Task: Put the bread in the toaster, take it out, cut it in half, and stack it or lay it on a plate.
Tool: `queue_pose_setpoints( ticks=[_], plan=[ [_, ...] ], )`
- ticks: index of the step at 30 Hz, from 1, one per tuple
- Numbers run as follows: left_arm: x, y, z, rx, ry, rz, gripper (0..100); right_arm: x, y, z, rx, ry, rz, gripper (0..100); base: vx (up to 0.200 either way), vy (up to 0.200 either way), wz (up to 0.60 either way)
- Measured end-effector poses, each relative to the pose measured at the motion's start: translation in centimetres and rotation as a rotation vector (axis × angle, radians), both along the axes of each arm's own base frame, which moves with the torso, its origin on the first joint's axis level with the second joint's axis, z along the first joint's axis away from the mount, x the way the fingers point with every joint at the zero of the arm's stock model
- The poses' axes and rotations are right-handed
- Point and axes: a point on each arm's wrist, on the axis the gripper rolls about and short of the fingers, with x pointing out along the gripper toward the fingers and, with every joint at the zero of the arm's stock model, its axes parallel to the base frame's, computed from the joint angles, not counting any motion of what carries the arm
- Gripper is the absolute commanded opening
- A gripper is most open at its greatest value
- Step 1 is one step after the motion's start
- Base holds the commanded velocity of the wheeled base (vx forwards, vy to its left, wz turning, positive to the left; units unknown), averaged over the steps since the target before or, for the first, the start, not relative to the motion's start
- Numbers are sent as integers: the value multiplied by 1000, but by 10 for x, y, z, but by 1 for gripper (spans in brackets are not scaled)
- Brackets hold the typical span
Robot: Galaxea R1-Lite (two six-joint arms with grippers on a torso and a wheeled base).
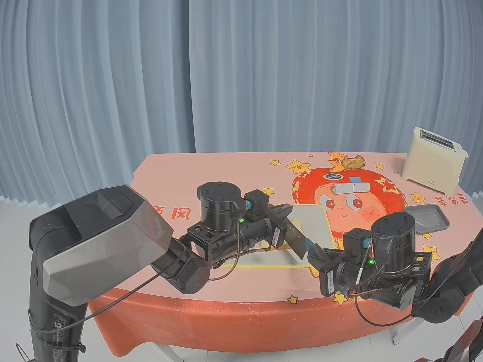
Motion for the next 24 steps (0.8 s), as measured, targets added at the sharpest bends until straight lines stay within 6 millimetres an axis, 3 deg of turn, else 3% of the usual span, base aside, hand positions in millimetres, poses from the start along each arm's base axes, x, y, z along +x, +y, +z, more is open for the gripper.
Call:
queue_pose_setpoints(
  ticks=[13,24],
  plan=[
    [8,-2,2,-15,-14,12,0,0,0,0,2,-1,1,0,0,0,0],
    [20,8,8,-38,-25,45,0,0,0,0,1,0,-2,0,0,0,0]
  ],
)
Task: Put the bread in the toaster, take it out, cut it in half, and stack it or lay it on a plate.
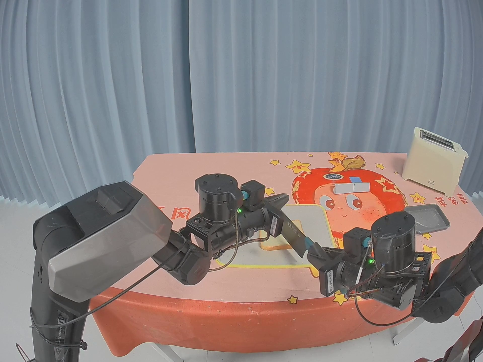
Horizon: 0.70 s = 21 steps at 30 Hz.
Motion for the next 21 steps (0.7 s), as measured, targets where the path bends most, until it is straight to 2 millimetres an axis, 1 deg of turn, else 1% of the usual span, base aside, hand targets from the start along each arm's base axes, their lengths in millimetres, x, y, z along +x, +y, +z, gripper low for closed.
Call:
queue_pose_setpoints(
  ticks=[3,9,17,21],
  plan=[
    [3,4,1,0,0,9,0,0,0,0,-1,0,0,0,0,0,0],
    [4,3,0,0,0,8,0,0,-2,-1,-4,4,-3,0,0,0,0],
    [5,3,-5,5,7,8,0,0,-2,-2,-9,8,-8,0,0,0,0],
    [5,2,-10,13,17,8,0,0,-2,-3,-11,10,-8,0,0,0,0]
  ],
)
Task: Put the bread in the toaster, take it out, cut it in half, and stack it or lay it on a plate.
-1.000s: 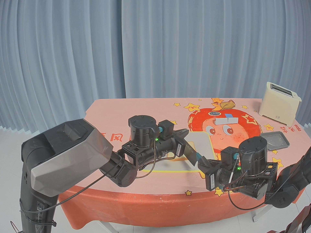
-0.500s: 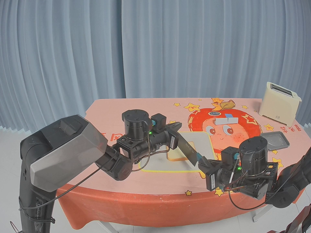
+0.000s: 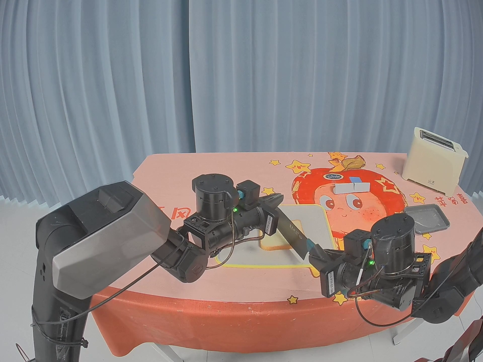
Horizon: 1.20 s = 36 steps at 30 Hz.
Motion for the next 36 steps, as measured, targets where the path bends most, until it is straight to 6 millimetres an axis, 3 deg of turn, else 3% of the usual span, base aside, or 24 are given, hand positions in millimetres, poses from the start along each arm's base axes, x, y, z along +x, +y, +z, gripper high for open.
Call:
queue_pose_setpoints(
  ticks=[22,36],
  plan=[
    [7,3,-12,14,6,10,0,-1,1,-2,-6,7,3,0,0,0,0],
    [-8,-9,-9,-18,-26,-32,0,-1,1,-2,-5,6,6,0,0,0,0]
  ],
)
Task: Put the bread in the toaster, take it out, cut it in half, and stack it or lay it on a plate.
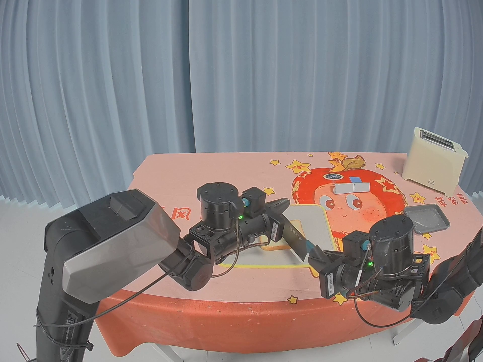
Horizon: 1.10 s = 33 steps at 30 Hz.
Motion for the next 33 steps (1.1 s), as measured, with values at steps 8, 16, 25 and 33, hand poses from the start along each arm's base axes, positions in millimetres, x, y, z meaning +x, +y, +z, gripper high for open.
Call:
queue_pose_setpoints(
  ticks=[8,16,25,33],
  plan=[
    [-2,0,-3,14,11,-3,0,0,0,0,-1,1,-1,0,0,0,0],
    [-2,1,-4,21,20,-2,0,1,-1,1,2,-2,-3,0,0,0,0],
    [0,0,-8,25,23,-2,0,3,0,2,9,-7,-7,0,0,0,0],
    [0,0,-13,31,29,-2,0,5,1,6,39,-21,-15,0,0,0,0]
  ],
)
